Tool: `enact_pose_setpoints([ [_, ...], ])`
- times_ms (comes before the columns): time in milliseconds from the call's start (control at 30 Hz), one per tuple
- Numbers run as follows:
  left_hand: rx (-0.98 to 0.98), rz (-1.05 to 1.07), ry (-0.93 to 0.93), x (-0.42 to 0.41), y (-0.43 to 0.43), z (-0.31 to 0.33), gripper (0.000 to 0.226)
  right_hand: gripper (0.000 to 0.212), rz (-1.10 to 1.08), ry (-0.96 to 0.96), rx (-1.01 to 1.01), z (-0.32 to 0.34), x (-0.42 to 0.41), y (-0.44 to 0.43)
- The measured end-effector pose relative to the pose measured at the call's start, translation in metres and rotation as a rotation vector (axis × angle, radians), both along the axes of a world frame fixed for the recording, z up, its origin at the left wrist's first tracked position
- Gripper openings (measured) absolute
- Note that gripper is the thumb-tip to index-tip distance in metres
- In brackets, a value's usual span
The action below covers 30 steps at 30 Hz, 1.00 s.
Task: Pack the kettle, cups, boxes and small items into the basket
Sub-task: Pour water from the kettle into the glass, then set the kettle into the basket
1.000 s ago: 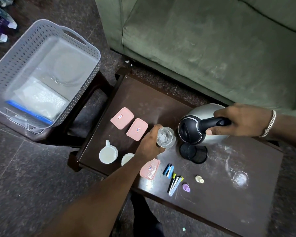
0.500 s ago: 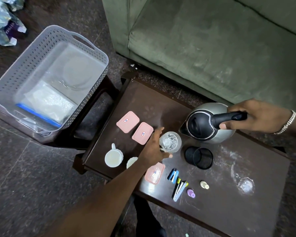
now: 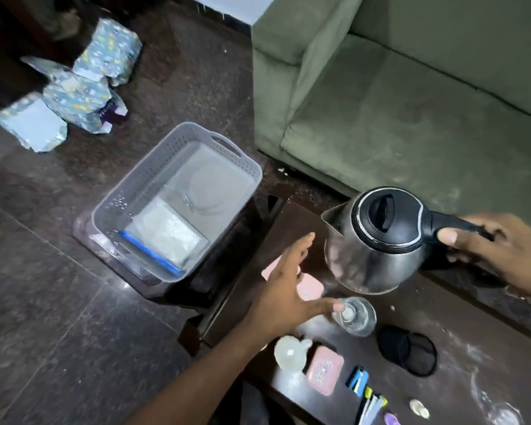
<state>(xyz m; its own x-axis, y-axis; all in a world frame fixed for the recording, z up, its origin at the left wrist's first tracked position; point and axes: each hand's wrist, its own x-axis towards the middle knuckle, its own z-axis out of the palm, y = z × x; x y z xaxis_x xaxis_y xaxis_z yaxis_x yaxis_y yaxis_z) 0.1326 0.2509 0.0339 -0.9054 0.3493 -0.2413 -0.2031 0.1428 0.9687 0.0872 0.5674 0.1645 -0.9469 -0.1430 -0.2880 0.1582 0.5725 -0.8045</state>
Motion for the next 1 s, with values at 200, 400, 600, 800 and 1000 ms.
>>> enact_pose_setpoints([
  [200,-0.02,0.113,0.192,-0.055,-0.068,0.057,0.117,0.05,0.032,0.144,-0.163,0.019,-0.05,-0.091],
  [400,-0.073,0.23,0.291,-0.108,-0.138,0.082,0.121,0.056,0.048,0.203,-0.316,0.021,-0.111,-0.171],
  [600,0.004,0.325,0.177,-0.15,-0.186,0.074,0.104,0.054,0.11,0.249,-0.279,0.0,-0.158,-0.237],
  [800,-0.019,0.318,0.107,-0.168,-0.215,0.022,0.106,0.058,0.115,0.18,-0.241,-0.061,-0.179,-0.274],
  [1000,-0.013,0.329,0.067,-0.176,-0.224,-0.018,0.109,0.055,0.117,0.12,-0.257,-0.1,-0.185,-0.284],
])
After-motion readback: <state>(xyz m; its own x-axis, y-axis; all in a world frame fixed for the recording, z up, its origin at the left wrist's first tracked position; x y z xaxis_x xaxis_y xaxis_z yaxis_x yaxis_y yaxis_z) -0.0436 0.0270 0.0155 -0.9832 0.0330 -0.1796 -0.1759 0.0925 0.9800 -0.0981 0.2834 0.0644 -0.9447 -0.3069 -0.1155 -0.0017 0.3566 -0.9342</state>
